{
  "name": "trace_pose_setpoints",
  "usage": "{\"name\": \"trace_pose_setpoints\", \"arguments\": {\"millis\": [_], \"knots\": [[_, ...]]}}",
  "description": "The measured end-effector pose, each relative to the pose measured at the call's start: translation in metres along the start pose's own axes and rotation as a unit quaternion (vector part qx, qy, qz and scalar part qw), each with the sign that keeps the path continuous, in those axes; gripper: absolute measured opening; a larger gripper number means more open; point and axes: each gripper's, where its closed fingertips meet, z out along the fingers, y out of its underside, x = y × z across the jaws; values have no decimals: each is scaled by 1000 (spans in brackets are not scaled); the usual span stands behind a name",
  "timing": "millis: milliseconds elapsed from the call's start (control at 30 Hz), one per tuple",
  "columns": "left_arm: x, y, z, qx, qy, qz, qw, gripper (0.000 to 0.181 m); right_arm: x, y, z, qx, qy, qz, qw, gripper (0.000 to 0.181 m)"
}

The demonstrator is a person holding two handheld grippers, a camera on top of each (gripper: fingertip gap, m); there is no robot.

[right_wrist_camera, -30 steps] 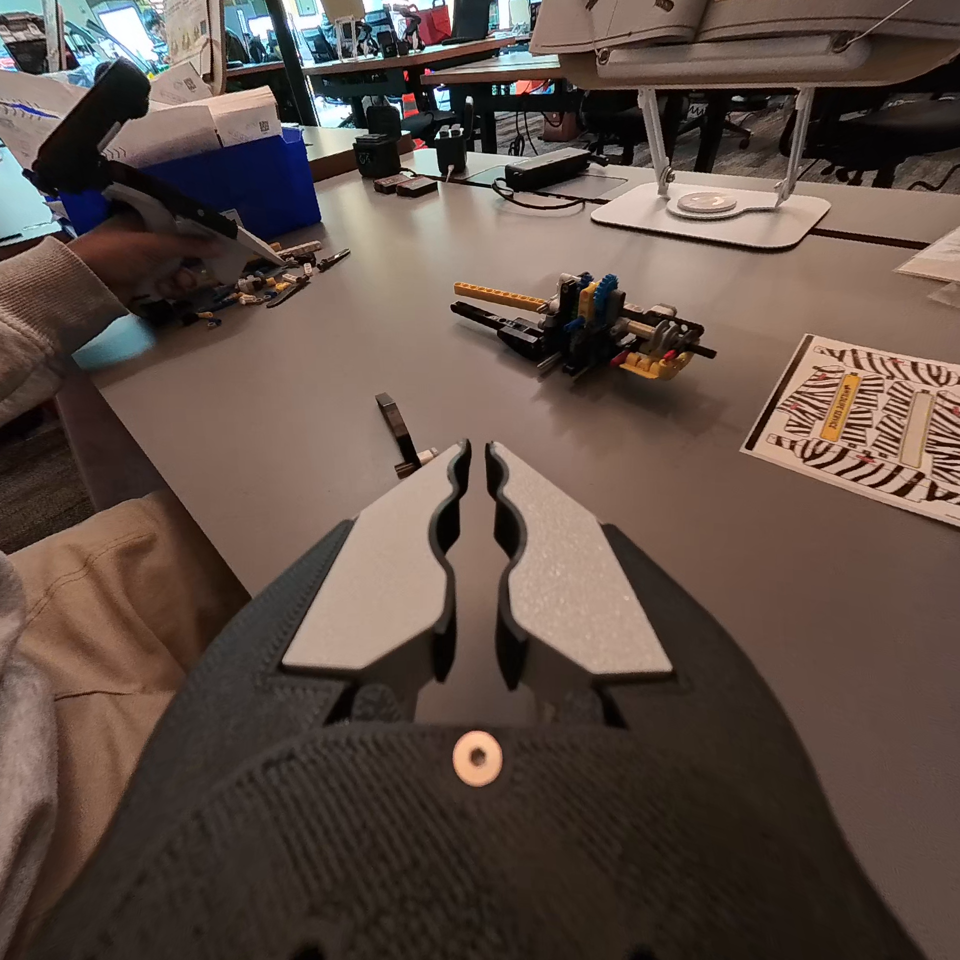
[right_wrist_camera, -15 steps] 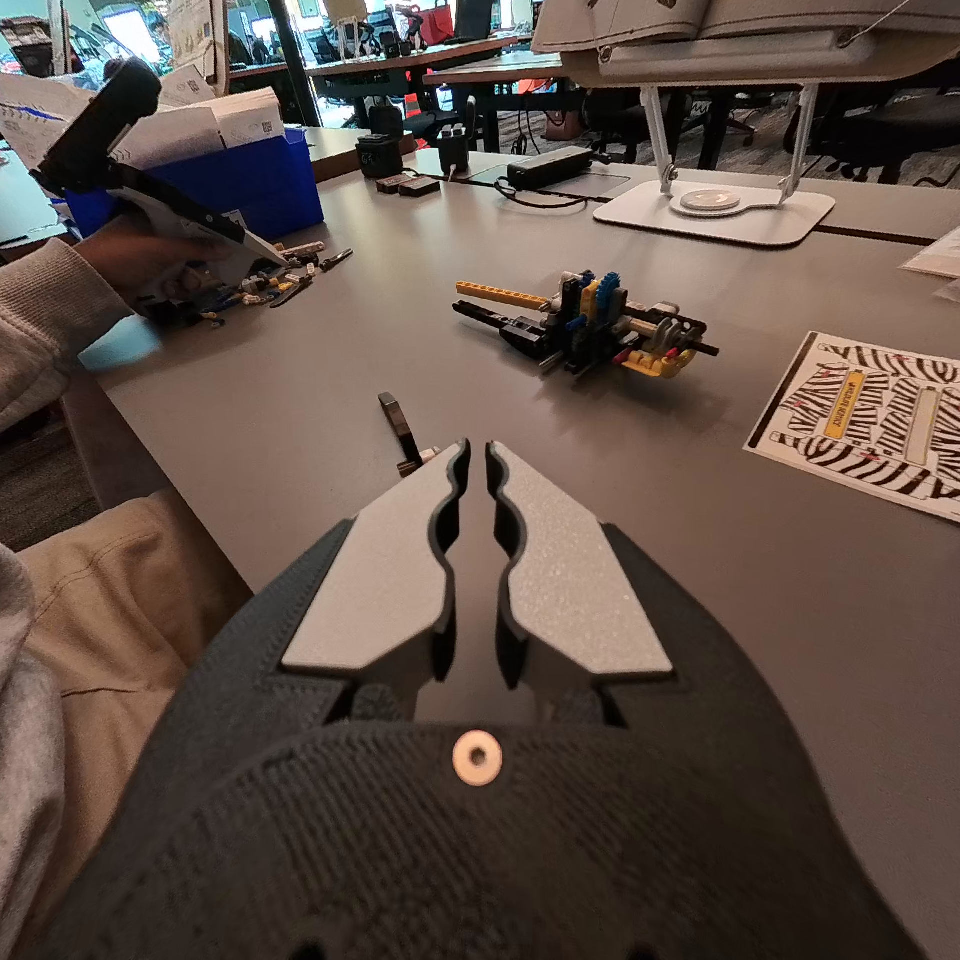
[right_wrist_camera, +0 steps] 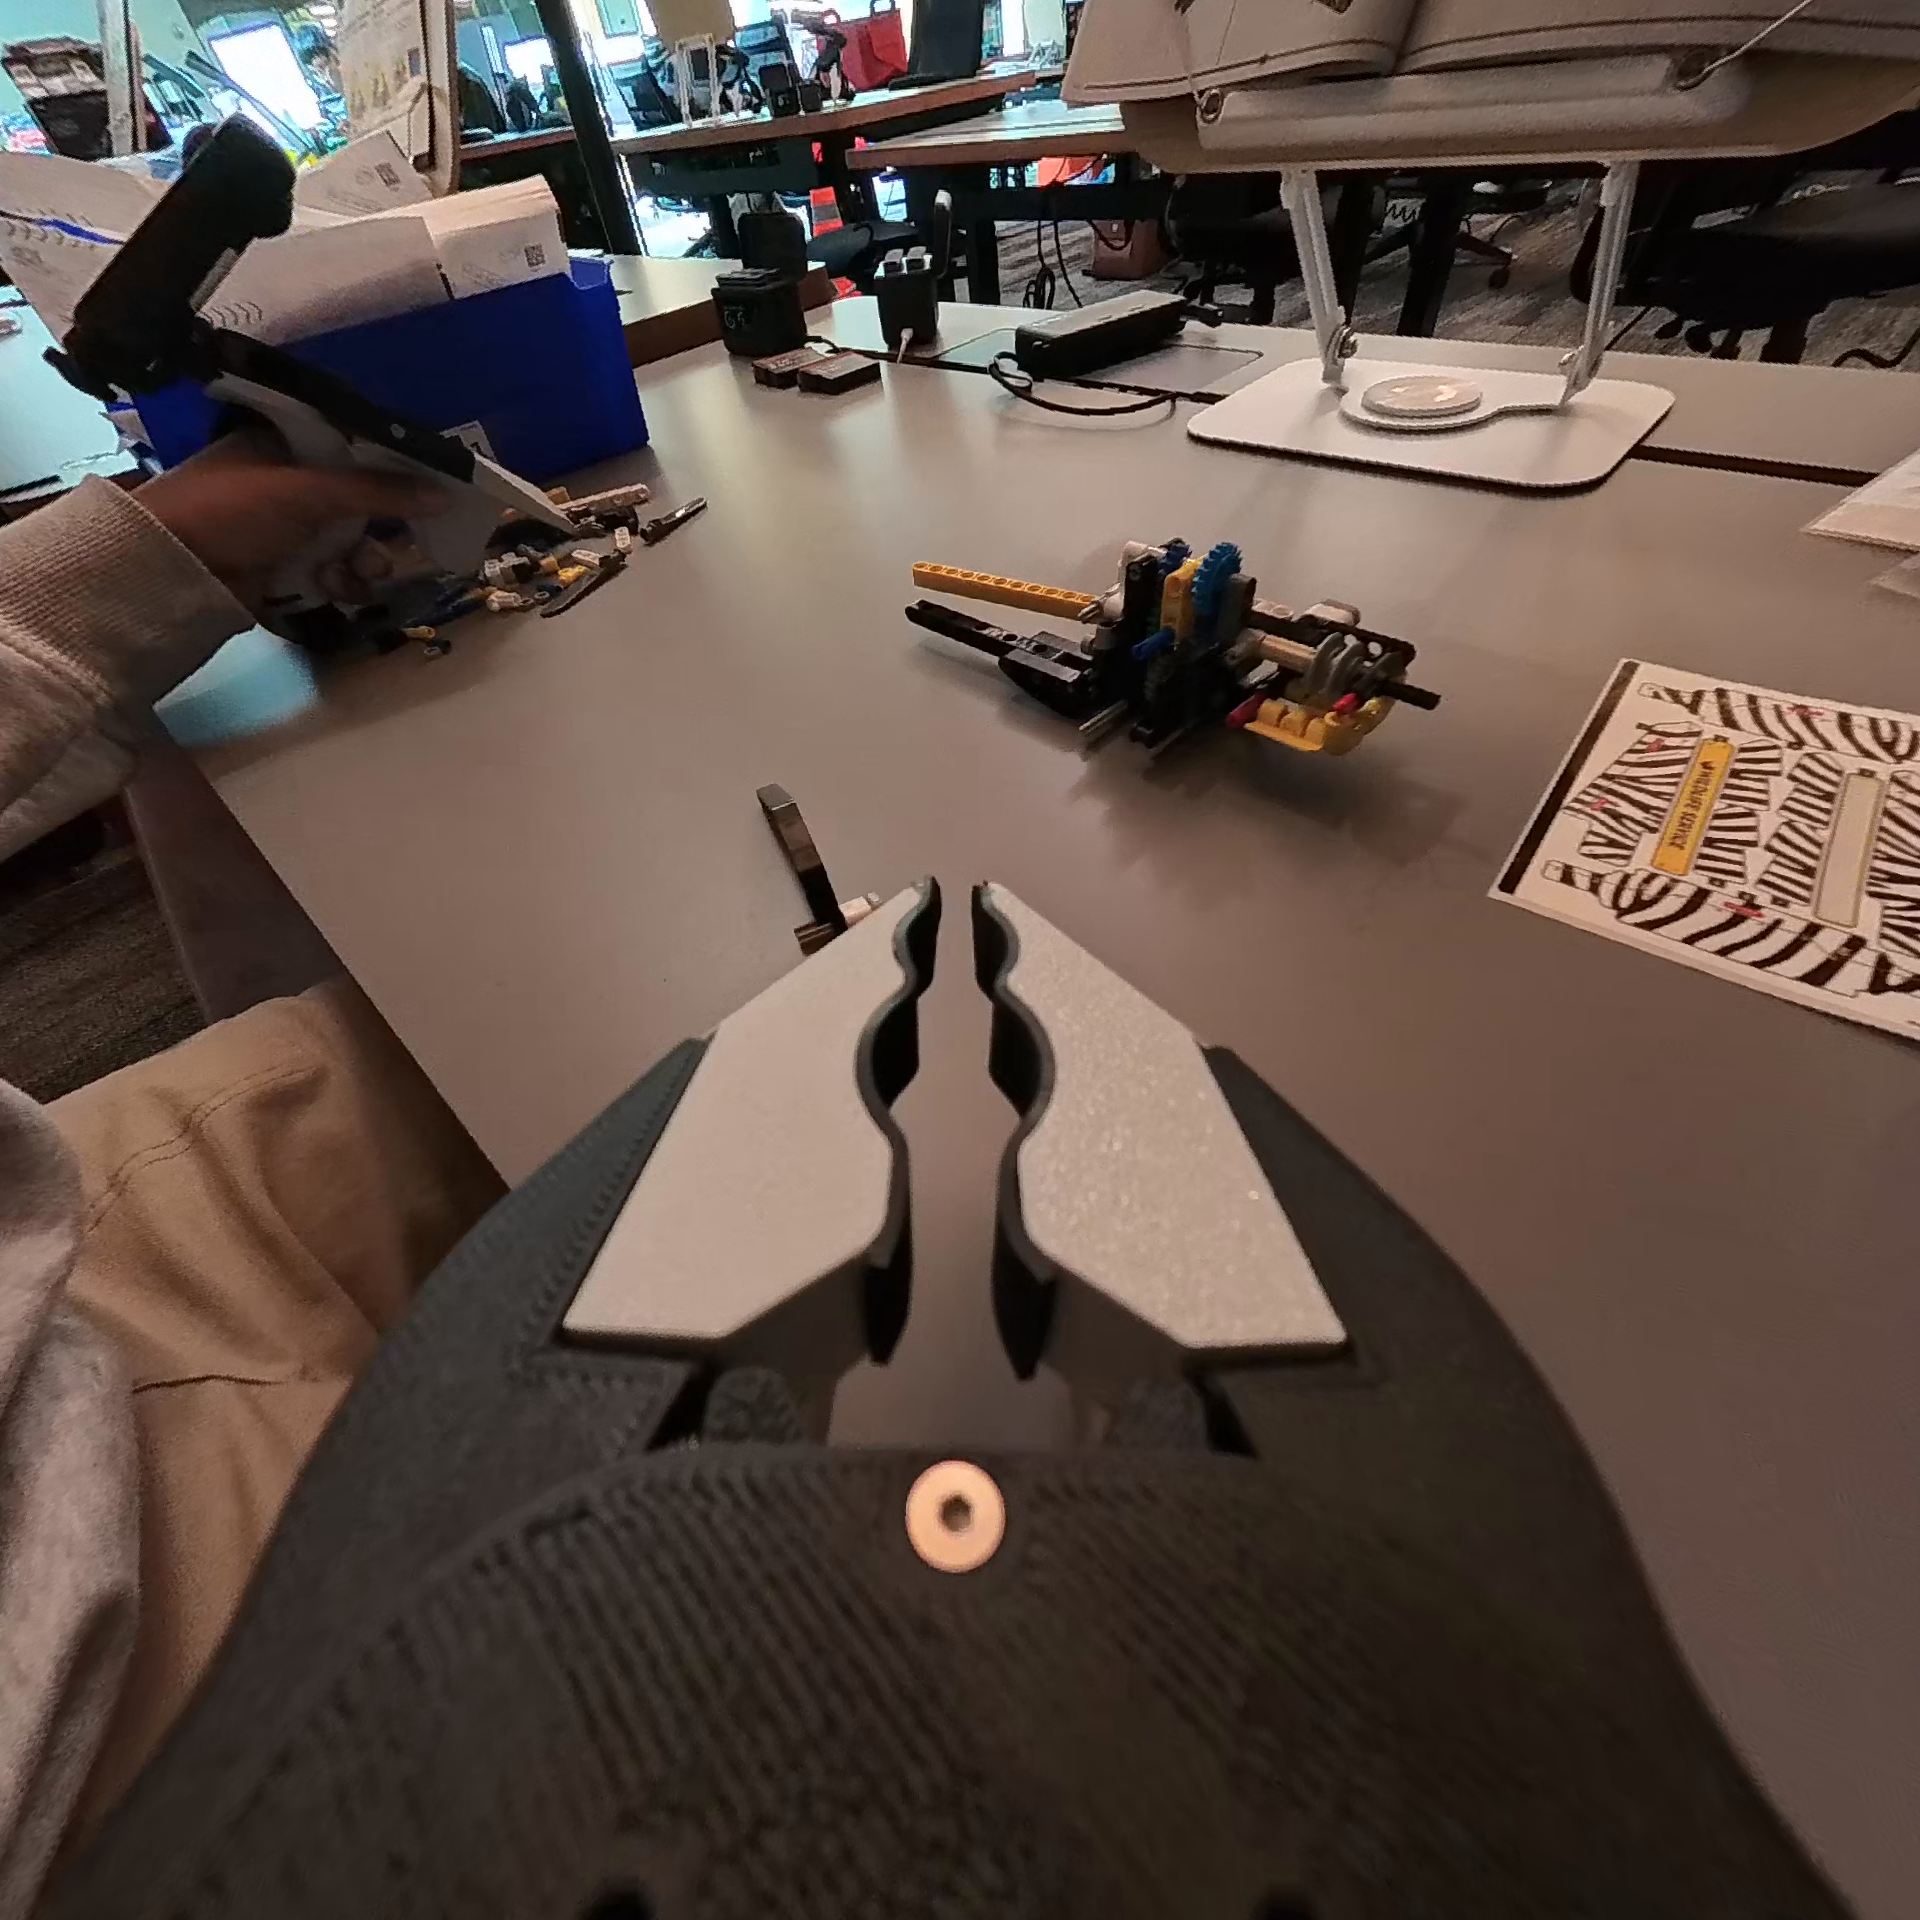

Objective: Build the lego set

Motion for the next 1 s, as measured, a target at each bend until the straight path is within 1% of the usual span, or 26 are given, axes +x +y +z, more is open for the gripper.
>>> {"name": "trace_pose_setpoints", "arguments": {"millis": [233, 333, 467, 567, 667, 733, 800, 867, 933, 1000], "knots": [[-2, 5, 4, -22, -32, 29, 999, 18, 1, 0, 0, -1, -1, 3, 1000, 5], [0, 5, 5, -24, -28, 37, 999, 8, 1, 0, 0, 0, -1, 4, 1000, 5], [0, 4, 4, -19, -27, 34, 999, 5, 0, 0, 0, 1, -1, 3, 1000, 5], [-1, -1, 0, -1, -33, 45, 998, 5, 0, 0, 0, 1, 0, 2, 1000, 5], [3, -14, -8, 39, -34, 65, 997, 5, 1, 0, 0, 0, 1, 2, 1000, 5], [17, -27, -19, 81, -9, 83, 993, 5, 1, 0, 0, -1, 2, 2, 1000, 5], [30, -40, -32, 119, -2, 108, 987, 5, 1, 1, 0, -2, 3, 1, 1000, 5], [56, -50, -46, 156, 21, 145, 977, 5, 1, 1, 1, -3, 3, 0, 1000, 5], [100, -52, -58, 183, 81, 184, 962, 5, 0, 1, 1, -2, 4, -3, 1000, 5], [149, -42, -67, 185, 149, 224, 945, 5, -1, 0, 0, 1, 3, -7, 1000, 5]]}}
